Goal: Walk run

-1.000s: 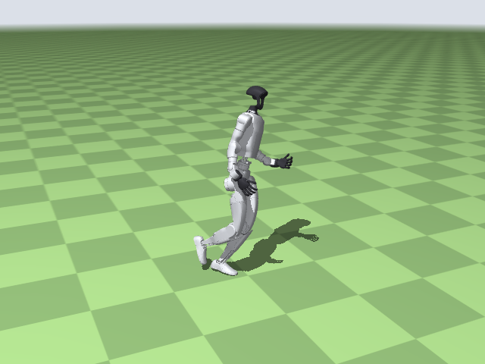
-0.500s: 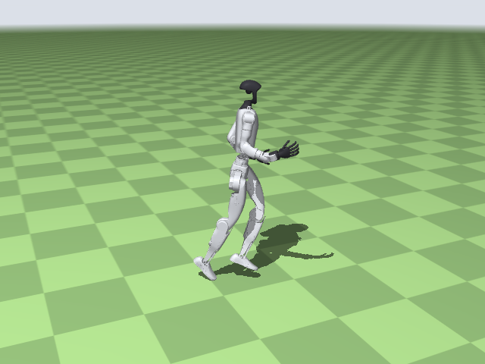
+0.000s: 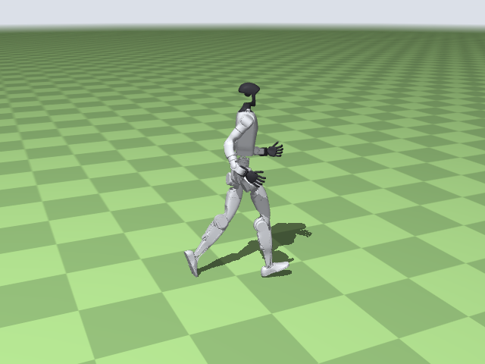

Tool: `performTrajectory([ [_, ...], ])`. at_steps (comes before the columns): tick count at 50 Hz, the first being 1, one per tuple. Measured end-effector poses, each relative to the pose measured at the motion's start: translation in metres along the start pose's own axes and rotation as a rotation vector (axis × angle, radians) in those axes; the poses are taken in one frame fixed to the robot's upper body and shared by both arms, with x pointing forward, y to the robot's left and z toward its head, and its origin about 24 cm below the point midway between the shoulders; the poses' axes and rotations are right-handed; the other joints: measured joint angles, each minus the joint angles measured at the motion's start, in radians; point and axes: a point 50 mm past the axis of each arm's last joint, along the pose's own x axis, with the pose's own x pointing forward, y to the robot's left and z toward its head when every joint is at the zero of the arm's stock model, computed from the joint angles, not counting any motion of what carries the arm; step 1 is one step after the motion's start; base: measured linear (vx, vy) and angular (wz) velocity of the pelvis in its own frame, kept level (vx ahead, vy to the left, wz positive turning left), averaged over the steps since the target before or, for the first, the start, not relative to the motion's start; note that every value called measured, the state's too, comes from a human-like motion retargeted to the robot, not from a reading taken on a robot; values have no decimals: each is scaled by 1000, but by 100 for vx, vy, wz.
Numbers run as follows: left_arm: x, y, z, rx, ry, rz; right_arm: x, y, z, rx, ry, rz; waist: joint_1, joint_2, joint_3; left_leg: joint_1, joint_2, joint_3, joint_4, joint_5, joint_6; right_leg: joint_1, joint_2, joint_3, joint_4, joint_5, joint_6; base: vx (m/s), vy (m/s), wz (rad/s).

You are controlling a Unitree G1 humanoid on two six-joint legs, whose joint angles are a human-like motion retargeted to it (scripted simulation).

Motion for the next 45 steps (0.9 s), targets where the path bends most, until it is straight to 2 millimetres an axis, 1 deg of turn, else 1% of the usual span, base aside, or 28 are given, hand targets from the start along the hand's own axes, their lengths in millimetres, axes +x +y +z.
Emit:
performTrajectory([
  [2,12,-1,14,36,-43,-58,8,-2,6,-32,-25,-46,26,6,46,15,51,55,166,0,1,13,27,-13,-73,-65,-45,135,-65,-22],
  [3,18,-3,20,46,-59,-90,14,-2,11,-43,-47,-71,28,-12,62,36,26,27,203,0,24,24,17,-30,-69,-77,-69,158,-74,52],
  [4,25,-6,26,54,-76,-124,23,-1,19,-51,-82,-87,9,-50,74,59,-5,9,232,0,56,35,-17,-15,-28,42,-83,212,-111,129],
  [5,31,-9,33,62,-92,-158,32,0,28,-58,-124,-100,-21,-97,85,83,-40,-5,256,0,92,46,-64,16,32,226,-91,215,-128,63],
  [6,24,-5,38,83,-105,-143,44,10,38,-57,-167,-69,-14,-122,63,73,-67,35,281,0,114,31,-15,112,149,168,-157,201,-124,7],
  [7,14,-4,36,86,-100,-129,55,20,46,-45,-203,-55,-18,-130,43,49,-78,38,342,-27,135,23,5,163,263,106,-181,200,-106,28],
  [8,1,-9,23,54,-62,-120,63,27,49,-13,-225,-73,-45,-103,27,0,-56,-31,472,-106,154,25,-33,124,369,36,-123,243,-112,93],
  [9,-5,-15,7,-11,-25,-103,72,26,53,31,-246,-100,-16,-102,-16,-86,-53,-31,572,-201,194,51,-43,109,412,-30,-105,274,-121,75],
  [10,-7,-24,-11,-89,15,-83,81,22,58,82,-269,-128,40,-115,-72,-191,-58,5,655,-305,244,89,-39,106,425,-94,-108,218,-90,-128],
  [12,-23,-32,-33,-218,58,-24,106,43,83,155,-382,-68,165,-171,-133,-329,-100,182,620,-480,322,182,-14,198,363,-109,-141,179,-47,-228],
  [13,-34,-36,-40,-240,85,-4,113,52,95,189,-443,-40,180,-179,-136,-386,-104,212,581,-550,344,224,11,236,339,-87,-136,187,-41,-124],
  [15,-50,-38,-45,-217,137,24,122,68,120,239,-555,25,211,-189,-113,-502,-111,232,456,-633,346,327,-6,175,248,59,-107,132,-35,-36],
  [17,-59,-35,-47,-158,197,52,125,78,140,235,-633,124,252,-200,-83,-573,-117,223,229,-637,306,429,1,137,160,283,-77,136,-49,-54],
  [20,-65,-26,-45,-64,265,71,125,93,160,179,-687,301,314,-203,-29,-616,-126,158,-139,-623,228,569,72,185,82,579,6,148,-61,-97],
  [22,-61,-19,-41,-33,264,77,125,103,173,115,-719,404,356,-216,1,-635,-99,126,-289,-635,195,647,69,182,78,674,99,135,-53,-116],
  [23,-55,-16,-39,-21,256,65,125,106,181,80,-738,444,370,-219,16,-638,-73,113,-332,-646,177,678,56,142,97,683,145,145,-48,-124],
  [25,-38,-9,-28,15,234,11,125,112,195,7,-776,508,435,-180,68,-644,71,115,-305,-584,67,724,121,154,201,688,161,138,-37,-138],
  [26,-28,-10,-24,28,219,-30,123,111,200,-37,-785,531,429,-161,79,-637,77,159,-214,-443,164,727,110,130,291,637,161,171,-3,-59],
  [27,-22,-11,-20,39,208,-61,121,111,201,-76,-782,563,409,-154,80,-637,59,182,-106,-388,258,721,95,88,390,579,139,238,16,42],
  [28,-22,-13,-20,45,203,-71,118,116,193,-104,-753,612,358,-168,62,-651,-10,162,34,-505,343,699,70,11,507,509,72,260,17,56],
  [29,-23,-12,-21,33,208,-76,115,115,178,-117,-690,639,330,-170,34,-646,-4,156,129,-579,342,655,39,-2,632,432,31,264,21,49],
  [30,-26,-10,-24,13,216,-77,112,110,159,-120,-608,655,313,-166,1,-632,40,158,201,-629,299,601,6,18,759,353,3,188,18,-59],
  [32,-25,-4,-28,5,220,-8,113,128,129,-48,-463,719,302,-162,-57,-587,36,222,211,-697,291,436,10,107,849,255,-36,120,4,-123],
  [33,-19,-9,-33,6,218,-10,111,130,118,2,-419,720,296,-153,-73,-549,23,245,190,-713,299,378,19,92,834,211,-47,122,-7,-10],
  [35,-13,-12,-31,49,185,0,105,126,102,83,-365,695,212,-124,-78,-477,-1,200,89,-665,272,272,2,15,749,139,-39,107,-19,101],
  [37,-9,-11,-28,74,156,16,99,120,90,95,-325,658,165,-113,-53,-396,-31,206,-19,-593,243,209,-1,4,570,130,-8,50,-19,37],
  [40,0,-9,-28,78,171,-4,91,102,76,63,-277,533,103,-110,-16,-250,-91,189,-170,-505,192,149,1,-6,261,144,2,74,-21,39],
  [45,21,-7,-17,138,215,-180,83,77,68,-5,-257,317,46,-113,49,-38,-139,154,-282,-509,157,93,-3,-86,-70,59,-28,83,-28,30],
])
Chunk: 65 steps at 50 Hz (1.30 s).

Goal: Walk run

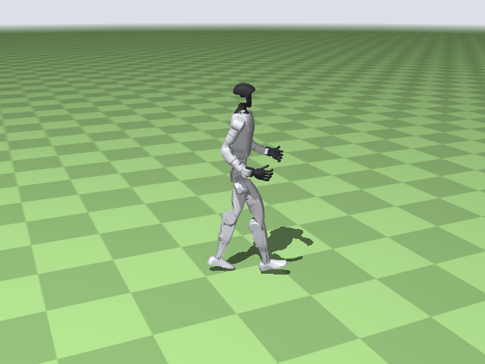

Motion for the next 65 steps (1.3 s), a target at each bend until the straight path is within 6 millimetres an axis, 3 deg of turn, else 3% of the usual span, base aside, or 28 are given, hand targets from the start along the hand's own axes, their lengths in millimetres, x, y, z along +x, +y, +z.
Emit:
performTrajectory([
  [2,4,2,8,73,15,-87,2,-7,3,-30,-14,-50,-46,-5,11,40,-8,-47,41,-21,-6,2,-17,-75,-21,12,-23,66,-31,86],
  [3,4,2,11,104,24,-116,4,-9,4,-45,-16,-57,-69,-9,10,54,-7,-69,71,-18,-19,12,-34,-123,2,59,-84,80,-37,101],
  [5,1,2,8,140,47,-147,11,-10,2,-70,9,-45,-113,5,-3,62,16,-108,159,41,-71,13,-55,-181,90,200,-304,107,-48,74],
  [6,-3,1,1,132,68,-143,13,-8,-3,-70,42,-29,-119,6,-25,57,13,-84,230,133,-92,11,-22,-92,129,168,-320,118,-51,31],
  [7,-6,-3,-7,122,94,-149,14,-6,-8,-60,72,-23,-124,9,-40,41,20,-69,323,225,-117,8,2,11,176,134,-312,123,-53,28],
  [8,-9,-11,-18,110,129,-173,13,-5,-14,-32,96,-40,-123,18,-44,4,48,-74,461,318,-149,7,13,142,237,95,-255,120,-53,12],
  [10,-10,-29,-35,113,181,-225,19,-7,-19,41,101,-77,-59,14,-49,-115,57,-93,741,415,-203,40,-32,120,300,42,-215,95,-45,-88],
  [12,-8,-33,-38,152,189,-225,34,4,-15,90,64,-38,-7,-48,-78,-208,26,-8,849,375,-160,97,-42,110,258,25,-245,58,-36,-210],
  [14,-9,-37,-39,185,198,-238,45,11,-12,106,39,2,17,-83,-89,-294,15,1,877,251,-104,140,-36,172,220,29,-233,67,-24,-162],
  [19,-13,-49,-42,219,202,-268,66,19,3,-19,11,185,46,-79,-86,-434,78,-2,609,55,-27,224,9,203,133,75,-224,48,-15,-156],
  [22,-14,-51,-40,210,195,-278,78,26,15,-142,-13,307,109,-54,-59,-437,81,-71,338,46,-69,254,93,300,121,82,-234,48,-11,-263],
  [27,-9,-56,-39,156,174,-342,94,34,38,-275,-95,419,182,-12,9,-360,-2,-618,63,22,-206,322,246,524,185,49,-254,43,1,-264],
  [28,-7,-57,-39,132,169,-356,96,34,40,-279,-103,434,181,-5,18,-348,1,-630,58,65,-212,336,264,558,207,43,-248,59,17,-190],
  [29,-5,-57,-39,109,165,-369,95,31,42,-280,-107,438,172,-4,18,-342,-4,-608,65,57,-179,342,269,583,229,41,-234,61,24,-154],
  [30,-4,-57,-39,88,160,-382,94,27,43,-279,-109,436,159,-7,15,-340,-12,-568,79,24,-128,345,268,604,251,41,-218,54,22,-126],
  [32,-2,-56,-39,55,156,-399,91,23,46,-264,-140,417,124,-1,9,-338,63,-392,91,-27,-105,333,290,615,318,80,-164,47,17,-100],
  [33,-1,-56,-39,47,156,-410,89,21,47,-253,-152,399,101,0,2,-315,49,-416,86,-42,-93,319,292,597,343,129,-130,42,12,-99],
  [35,0,-55,-38,52,157,-427,86,22,47,-240,-175,374,92,-13,-4,-293,34,-445,81,-59,-95,288,266,567,405,233,-36,35,6,-152],
  [38,2,-52,-34,85,166,-460,82,29,49,-238,-215,335,134,-38,-7,-278,65,-302,60,-77,-63,236,223,500,466,294,162,21,-6,-214],
  [40,4,-50,-31,109,177,-490,80,33,52,-239,-243,304,170,-43,0,-260,110,-242,53,-98,-67,217,226,388,468,307,189,16,-20,-217],
  [43,6,-52,-30,121,179,-513,79,34,55,-252,-267,270,168,-32,-4,-241,134,-164,27,-111,-53,170,146,258,462,212,189,4,10,-156],
  [48,4,-59,-36,81,200,-544,82,41,52,-208,-267,276,119,-46,-10,-191,111,-61,-6,-151,-25,128,-3,188,323,154,163,6,7,-106],
  [50,2,-61,-39,66,216,-558,83,46,50,-173,-260,281,104,-55,-7,-171,110,-24,-10,-167,-23,122,-50,177,246,155,138,5,-10,-98],
  [53,-3,-62,-45,17,250,-553,82,46,53,-165,-300,250,72,-62,4,-130,116,31,-19,-193,-24,106,-122,151,108,222,37,3,-13,-94],
  [55,-5,-61,-49,-27,264,-530,81,44,58,-190,-354,197,54,-53,11,-105,130,60,-29,-204,-29,97,-144,111,24,300,-8,4,-17,-87],
  [59,-9,-58,-61,-154,299,-453,79,44,71,-291,-449,116,73,-47,10,-55,154,170,-53,-228,-52,83,-167,-36,-57,322,14,2,-22,-141],
  [62,-10,-57,-66,-229,308,-399,80,44,81,-399,-488,107,108,-38,1,-35,175,270,-62,-242,-75,71,-179,-202,-12,331,-100,0,-23,-164],
  [65,-8,-53,-66,-237,300,-358,79,42,86,-492,-502,100,104,-17,-12,-29,193,319,-58,-247,-101,103,-181,-338,23,287,-133,8,-36,-81],
])
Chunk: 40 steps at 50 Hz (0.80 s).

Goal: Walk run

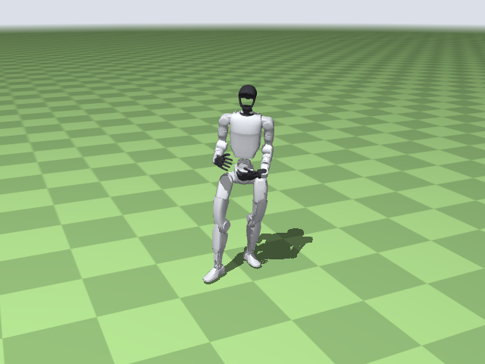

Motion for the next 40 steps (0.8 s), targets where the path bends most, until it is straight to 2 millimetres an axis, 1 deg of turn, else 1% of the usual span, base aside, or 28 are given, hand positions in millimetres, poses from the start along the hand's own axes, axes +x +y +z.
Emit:
performTrajectory([
  [2,-1,3,3,26,6,11,-1,-1,2,-31,-7,-13,-18,18,-6,8,17,7,6,4,-23,29,11,-65,-3,-39,5,12,-40,-22],
  [3,-2,5,5,46,12,19,-2,0,3,-42,-6,-25,-29,28,-5,12,30,5,11,11,-35,34,16,-97,-13,-8,-16,16,-38,-1],
  [4,-5,7,6,71,21,31,-3,1,3,-46,1,-38,-38,37,-6,15,45,1,20,23,-48,32,48,-24,-24,-16,-41,17,-29,7],
  [5,-7,9,7,99,33,46,-5,2,2,-47,10,-52,-48,47,-7,18,61,-4,30,39,-62,25,92,103,-36,-42,-68,20,-39,-10],
  [7,-16,12,7,160,61,94,-10,3,-1,-37,38,-68,-41,64,-17,14,101,-4,62,101,-98,52,92,52,-47,-55,-36,24,-65,-18],
  [8,-21,14,6,197,82,126,-13,3,-3,-39,52,-74,-49,70,-18,5,121,-23,88,142,-114,60,106,77,-60,-66,-36,20,-68,-16],
  [10,-36,19,5,273,132,230,-14,2,-3,-47,59,-67,-50,61,-22,-10,146,-28,152,238,-138,70,121,90,-76,-86,-46,14,-56,-68],
  [12,-54,24,1,350,201,342,-13,3,-3,-52,53,-55,-34,26,-30,-36,160,3,257,333,-112,74,110,116,-72,-108,-49,14,-50,-136],
  [13,-63,25,-2,387,240,379,-12,2,-3,-55,52,-53,-28,4,-31,-57,165,14,328,367,-77,77,95,136,-66,-119,-45,13,-49,-135],
  [15,-78,26,-11,448,335,430,-11,-1,-4,-59,49,-57,-7,-42,-23,-121,158,-24,493,402,39,91,68,173,-58,-134,-38,10,-41,-143],
  [17,-88,26,-26,479,462,451,-9,-5,-6,-63,50,-57,11,-67,-12,-195,118,-123,614,335,47,105,69,212,-55,-144,-31,8,-31,-161],
  [18,-92,24,-35,485,528,450,-9,-6,-7,-70,53,-54,16,-75,-8,-229,81,-192,650,321,34,113,71,240,-55,-149,-22,13,-34,-156],
  [20,-98,19,-52,500,665,415,-10,-11,-9,-89,64,-58,21,-86,-6,-279,19,-268,690,285,27,128,72,261,-55,-154,1,17,-32,-143],
  [21,-99,15,-60,506,717,383,-12,-13,-9,-100,67,-68,22,-90,-6,-288,-6,-282,675,265,35,133,78,284,-54,-157,7,21,-28,-133],
  [24,-95,1,-79,524,797,308,-15,-19,-9,-118,70,-106,34,-93,0,-305,-46,-278,593,210,76,146,108,363,-47,-171,17,22,-28,-141],
  [25,-91,-3,-83,530,800,287,-16,-21,-9,-119,69,-118,40,-91,5,-311,-61,-280,558,193,91,151,122,391,-44,-177,16,18,-23,-161],
  [27,-81,-9,-90,553,803,301,-16,-23,-10,-109,68,-133,53,-84,21,-329,-119,-336,484,160,111,165,157,456,-37,-185,12,19,-22,-182],
  [28,-76,-9,-91,589,801,338,-15,-25,-10,-107,67,-137,63,-75,32,-340,-151,-385,448,157,106,173,177,492,-35,-188,11,24,-26,-190],
  [30,-68,-6,-85,673,769,389,-15,-27,-11,-115,69,-137,71,-47,49,-350,-218,-520,352,172,85,193,225,550,-35,-194,7,26,-23,-179],
  [33,-60,-4,-82,701,739,398,-14,-26,-11,-132,69,-135,83,-16,74,-363,-282,-673,211,212,64,229,294,639,-39,-200,-9,27,-22,-173],
  [35,-57,-3,-82,679,736,374,-11,-24,-11,-133,68,-145,91,-6,95,-388,-299,-684,132,246,69,257,324,670,-42,-204,-16,29,-28,-160],
  [38,-51,6,-73,644,693,398,-5,-19,-13,-118,78,-179,93,0,125,-429,-310,-574,31,308,75,299,363,715,-47,-207,-44,33,-28,-130],
  [40,-45,13,-60,623,613,450,-1,-16,-16,-111,93,-205,86,8,133,-436,-325,-504,-30,304,29,319,394,733,-48,-206,-75,41,-24,-90],
])
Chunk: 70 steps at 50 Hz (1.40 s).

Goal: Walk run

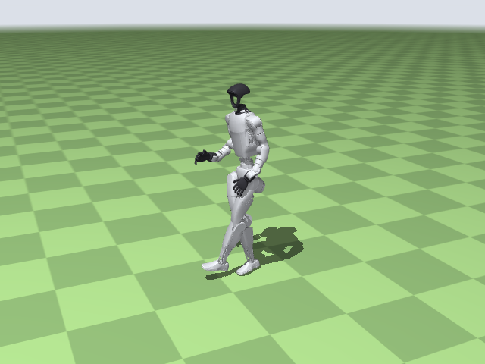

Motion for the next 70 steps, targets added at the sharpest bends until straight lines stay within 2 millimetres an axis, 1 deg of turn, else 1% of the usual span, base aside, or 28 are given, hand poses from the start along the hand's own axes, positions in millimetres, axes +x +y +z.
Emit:
performTrajectory([
  [2,3,13,14,-67,-83,61,1,3,-4,-5,33,-28,-11,8,4,7,0,47,-34,-17,-58,21,37,24,4,-4,-32,44,-23,-59],
  [5,7,30,38,-179,-231,128,-1,6,-10,-30,82,-59,0,-3,-8,26,-16,71,-28,-3,33,46,49,7,17,-18,-48,56,-28,-62],
  [7,7,37,50,-236,-304,153,-4,9,-12,-40,106,-57,12,-25,-25,35,-22,68,-8,42,156,56,46,30,32,-26,-57,59,-28,-69],
  [8,7,43,58,-275,-348,169,-6,13,-14,-40,123,-47,22,-36,-39,44,-20,64,-5,65,190,62,53,32,46,-31,-67,79,-35,-85],
  [10,6,48,68,-331,-403,181,-12,22,-16,-22,150,-17,39,-62,-65,57,-18,45,-13,83,239,66,52,6,80,-28,-64,79,-34,-85],
  [11,4,52,72,-338,-422,181,-14,26,-16,-1,162,-5,39,-79,-76,62,-14,53,-8,66,239,61,34,-29,103,14,-43,66,-31,-70],
  [12,3,55,76,-342,-438,177,-15,31,-17,21,176,4,41,-96,-86,67,-9,63,-2,48,237,55,15,-62,128,64,-9,58,-31,-67],
  [13,2,57,79,-336,-446,170,-17,35,-18,47,194,6,48,-111,-91,69,-3,74,3,32,232,48,-7,-94,158,127,53,54,-32,-68],
  [15,1,61,81,-311,-440,140,-19,44,-20,97,231,11,58,-129,-98,86,7,88,7,0,238,26,-45,-159,222,216,269,44,-45,-73],
  [17,0,69,83,-252,-431,115,-14,50,-16,127,226,12,83,-145,-102,82,81,112,4,-23,189,-43,-5,-237,302,259,397,17,-97,-114],
  [18,-1,72,84,-218,-425,105,-12,49,-15,129,218,16,98,-147,-101,79,121,131,13,-34,159,-85,16,-280,368,288,397,31,-76,-118],
  [20,-3,76,84,-140,-410,97,-9,47,-15,122,208,36,112,-122,-111,96,149,141,30,-76,180,-134,33,-195,467,269,397,58,13,-82],
  [23,-2,72,84,-31,-371,86,-8,40,-19,75,191,97,88,-63,-107,152,131,143,29,-119,234,-202,-89,-211,554,182,381,49,56,-21],
  [25,1,66,84,13,-340,61,-6,36,-20,32,174,133,63,-41,-96,183,128,127,26,-134,239,-247,-176,-282,545,138,284,36,12,30],
  [27,2,62,83,38,-326,26,-7,35,-18,5,158,162,42,-39,-85,209,116,114,22,-149,240,-282,-225,-307,472,103,218,32,-9,36],
  [30,2,56,82,56,-315,-36,-12,37,-17,10,154,177,11,-58,-67,252,78,84,21,-175,242,-324,-263,-269,302,85,187,38,-17,58],
  [33,4,48,75,15,-288,-110,-17,39,-18,22,166,167,-9,-80,-46,306,44,44,18,-203,245,-356,-266,-211,131,130,130,40,-17,62],
  [35,7,43,69,-49,-265,-163,-19,40,-18,25,175,170,6,-84,-36,341,39,37,13,-225,242,-366,-256,-194,30,183,118,44,-15,12],
  [40,7,35,69,-134,-318,-179,-19,45,-17,54,173,233,39,-65,-28,399,42,7,47,-279,235,-309,-276,-329,-5,256,42,46,-21,33],
  [43,3,32,69,-104,-336,-176,-15,44,-18,54,180,316,49,-48,-22,401,40,-17,117,-290,215,-273,-281,-352,8,222,18,38,-19,68],
  [46,3,29,68,-98,-330,-164,-9,41,-19,74,183,405,51,-33,-13,335,48,0,280,-194,168,-226,-307,-415,9,174,29,24,-16,79],
  [50,1,38,63,-81,-309,-64,2,38,-22,99,181,588,17,-41,-8,216,84,58,521,-33,16,-180,-324,-471,-11,126,34,22,-21,84],
  [52,-3,42,56,-77,-281,-18,8,38,-24,96,184,653,16,-58,-1,175,112,121,599,-38,-14,-167,-328,-486,-23,115,40,14,-25,16],
  [56,-6,46,37,-167,-201,69,11,37,-39,30,260,709,31,-91,13,115,181,219,604,-91,-13,-163,-311,-462,-33,95,38,14,-22,-28],
  [60,-3,56,20,-236,-116,151,-7,22,-69,-103,465,671,40,-101,32,57,218,184,479,-120,5,-164,-278,-463,-33,73,38,13,-20,-10],
  [62,1,64,12,-247,-67,187,-23,17,-83,-87,573,609,48,-105,51,38,234,157,380,-124,23,-159,-258,-467,-35,62,38,10,-21,-4],
  [66,7,85,-2,-276,25,308,-59,15,-105,85,762,480,57,-130,97,8,226,46,189,-103,30,-150,-219,-467,-42,45,40,6,-22,-12],
  [70,2,119,-17,-282,128,478,-95,20,-119,315,922,360,26,-165,147,-14,181,-167,25,-38,-12,-151,-178,-483,-49,29,47,13,-23,-1],
])
